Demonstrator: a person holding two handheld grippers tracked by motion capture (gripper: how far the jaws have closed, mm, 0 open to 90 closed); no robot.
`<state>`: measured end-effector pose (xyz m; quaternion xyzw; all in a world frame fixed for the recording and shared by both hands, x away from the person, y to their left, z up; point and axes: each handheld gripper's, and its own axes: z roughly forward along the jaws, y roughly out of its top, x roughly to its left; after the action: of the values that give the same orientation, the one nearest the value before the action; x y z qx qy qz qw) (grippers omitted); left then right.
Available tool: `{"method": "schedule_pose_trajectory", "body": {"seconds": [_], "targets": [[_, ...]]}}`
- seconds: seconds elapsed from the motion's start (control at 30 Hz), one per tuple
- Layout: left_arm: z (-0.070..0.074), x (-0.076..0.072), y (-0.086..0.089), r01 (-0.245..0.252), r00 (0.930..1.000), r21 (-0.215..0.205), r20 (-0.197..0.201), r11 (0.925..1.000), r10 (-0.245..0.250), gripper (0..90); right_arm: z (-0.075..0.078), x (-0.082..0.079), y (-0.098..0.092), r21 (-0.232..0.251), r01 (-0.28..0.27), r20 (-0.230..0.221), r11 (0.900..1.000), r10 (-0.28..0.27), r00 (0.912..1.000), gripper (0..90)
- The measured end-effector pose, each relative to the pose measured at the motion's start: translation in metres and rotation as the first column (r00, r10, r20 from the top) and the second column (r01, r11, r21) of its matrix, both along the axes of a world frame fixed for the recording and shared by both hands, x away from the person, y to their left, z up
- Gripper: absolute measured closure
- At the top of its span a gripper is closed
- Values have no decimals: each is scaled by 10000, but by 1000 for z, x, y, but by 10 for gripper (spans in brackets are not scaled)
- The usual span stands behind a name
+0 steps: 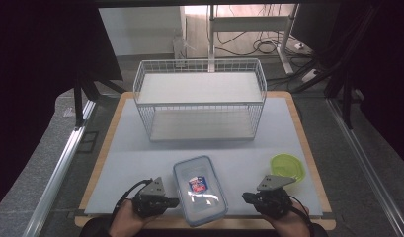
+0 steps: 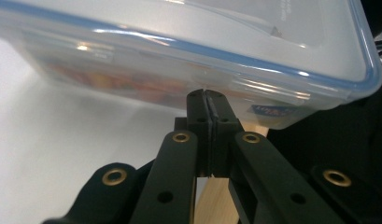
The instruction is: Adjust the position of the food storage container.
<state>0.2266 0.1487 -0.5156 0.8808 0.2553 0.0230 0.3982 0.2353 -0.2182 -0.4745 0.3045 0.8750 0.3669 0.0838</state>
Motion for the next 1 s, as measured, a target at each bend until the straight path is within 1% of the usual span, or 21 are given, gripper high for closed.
{"method": "schedule_pose_trajectory", "body": {"seconds": [0.03, 0.07, 0.1, 0.2, 0.3, 0.33, 0.37, 0.4, 0.47, 0.53, 0.57, 0.6, 0.67, 0.7, 0.73, 0.77, 0.83, 0.87, 0.9, 0.93, 1.0], "targets": [[0, 0, 0, 0, 10000, 0, 0, 10000, 0, 895, 0, 0, 0, 0, 0, 0, 10000, 0, 10000, 866], [0, 2, -8, 82, 10000, -29, 27, 10000, -81, 896, -2, -4, 0, -12, -56, -79, 10000, 56, 10000, 866], [0, 2, -8, 82, 10000, -29, 27, 10000, -81, 896, -2, -4, 0, -12, -56, -79, 10000, 56, 10000, 866], [0, 7, -26, 217, 9996, -16, 189, 9998, -217, 896, -7, -9, -1, -70, -113, -346, 9999, 111, 9993, 858], [1, 11, -39, 303, 9991, -11, 295, 9995, -303, 896, -10, -10, -5, -64, 67, -571, 10000, -70, 9983, 845], [1, 11, -39, 303, 9991, -11, 295, 9995, -303, 895, -11, -11, -7, -57, 143, -651, 9999, -147, 9978, 845], [1, 14, -42, 465, 9986, 99, 237, 9989, -468, 895, -11, -11, -7, -57, 143, -651, 9999, -147, 9978, 845], [3, 18, -41, 455, 9987, 244, 209, 9987, -461, 891, -12, -11, -8, -50, 196, -710, 9998, -199, 9973, 845], [5, 28, -31, 143, 9998, 384, 97, 9992, -147, 871, -14, -13, -7, -30, 126, -796, 9999, -128, 9967, 846], [7, 43, -12, -574, 9982, 567, 224, 9967, 562, 874, -14, -14, -5, 6, 37, -805, 10000, -37, 9967, 847], [9, 53, 0, -1112, 9933, 618, 384, 9919, 1090, 888, -15, -16, -1, 26, -194, -833, 9998, 196, 9963, 854], [9, 59, 6, -1403, 9895, 538, 429, 9886, 1381, 888, -15, -16, -1, 26, -194, -833, 9998, 196, 9963, 854], [12, 76, 17, -1713, 9836, 428, 654, 9843, 1684, 896, -17, -16, 2, -30, -255, -879, 9997, 252, 9958, 869], [12, 85, 18, -1793, 9817, 299, 711, 9833, 1768, 896, -18, -16, 3, -42, -275, -921, 9996, 270, 9954, 878], [11, 95, 17, -1699, 9835, 188, 656, 9853, 1683, 896, -18, -15, 5, -30, -255, -917, 9997, 251, 9955, 885], [10, 101, 15, -1641, 9848, 162, 597, 9863, 1629, 896, -18, -14, 6, 1, -195, -917, 9998, 194, 9956, 890], [7, 116, 4, -1406, 9887, 314, 575, 9896, 1386, 896, -19, -10, 9, -136, -117, -911, 9998, 104, 9958, 896], [4, 123, -2, -1096, 9931, 256, 452, 9936, 1084, 897, -19, -9, 10, -133, -89, -911, 9999, 76, 9958, 896], [3, 125, -5, -1060, 9937, 221, 390, 9941, 1051, 897, -19, -7, 10, -139, -82, -899, 9999, 69, 9959, 896], [2, 126, -6, -1067, 9933, 343, 483, 9937, 1049, 898, -19, -5, 11, -164, -48, -881, 9999, 33, 9961, 897], [1, 126, -3, -1049, 9940, 242, 341, 9942, 1040, 898, -19, 0, 10, -216, 117, -839, 9997, -135, 9964, 897]]}}
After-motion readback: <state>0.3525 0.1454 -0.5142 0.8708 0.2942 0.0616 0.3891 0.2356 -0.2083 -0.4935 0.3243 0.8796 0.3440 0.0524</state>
